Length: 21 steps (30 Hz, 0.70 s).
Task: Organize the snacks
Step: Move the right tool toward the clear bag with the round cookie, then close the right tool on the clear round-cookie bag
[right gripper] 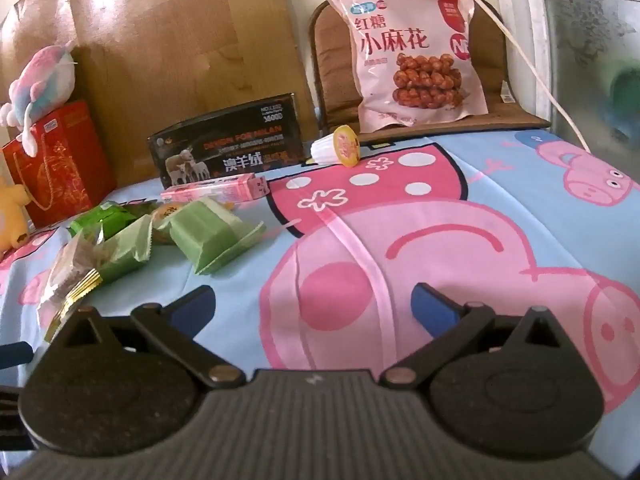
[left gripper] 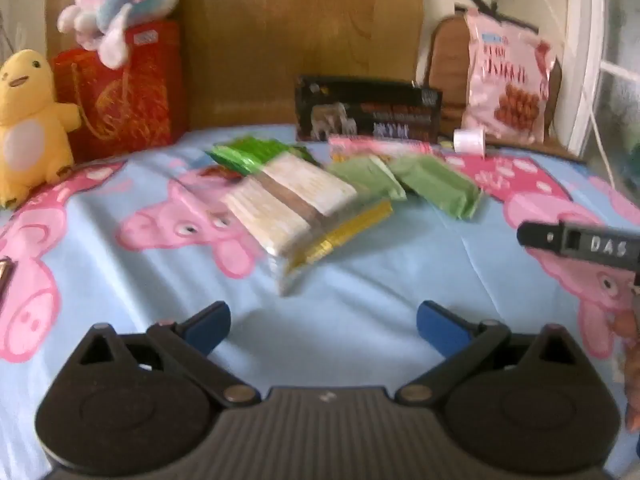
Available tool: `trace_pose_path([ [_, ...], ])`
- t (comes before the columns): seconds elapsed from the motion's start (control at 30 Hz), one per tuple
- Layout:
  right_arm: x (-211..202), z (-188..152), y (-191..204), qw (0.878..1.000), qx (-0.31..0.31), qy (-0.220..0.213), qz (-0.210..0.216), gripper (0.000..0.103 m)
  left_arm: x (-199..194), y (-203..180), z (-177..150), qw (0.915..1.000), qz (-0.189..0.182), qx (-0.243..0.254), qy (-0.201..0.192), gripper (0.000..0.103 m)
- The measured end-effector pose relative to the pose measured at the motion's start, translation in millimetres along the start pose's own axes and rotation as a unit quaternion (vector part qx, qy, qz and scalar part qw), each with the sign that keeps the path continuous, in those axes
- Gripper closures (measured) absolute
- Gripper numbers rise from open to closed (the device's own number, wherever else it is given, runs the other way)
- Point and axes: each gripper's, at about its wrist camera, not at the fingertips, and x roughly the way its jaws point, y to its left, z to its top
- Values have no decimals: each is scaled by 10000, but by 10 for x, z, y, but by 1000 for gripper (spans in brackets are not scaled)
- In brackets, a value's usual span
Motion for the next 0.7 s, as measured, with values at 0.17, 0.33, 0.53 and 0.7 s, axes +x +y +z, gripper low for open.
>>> trace_pose_path([
  [0.17,-27,44,-9,9975,-197,77,678,41,-282,295,137,9982,78,-132,-586,4],
  [0.33,65,174,62,9822,-18,527,1803,54,-184,540,293,9966,-132,-690,-434,17],
  [0.53,373,319,289,9386,788,1506,3002,52,-180,618,131,9916,-515,-1068,-516,18],
  [0.7,623,312,496,9135,1381,2102,3198,51,-306,738,-5,9891,-674,-1109,-697,16],
])
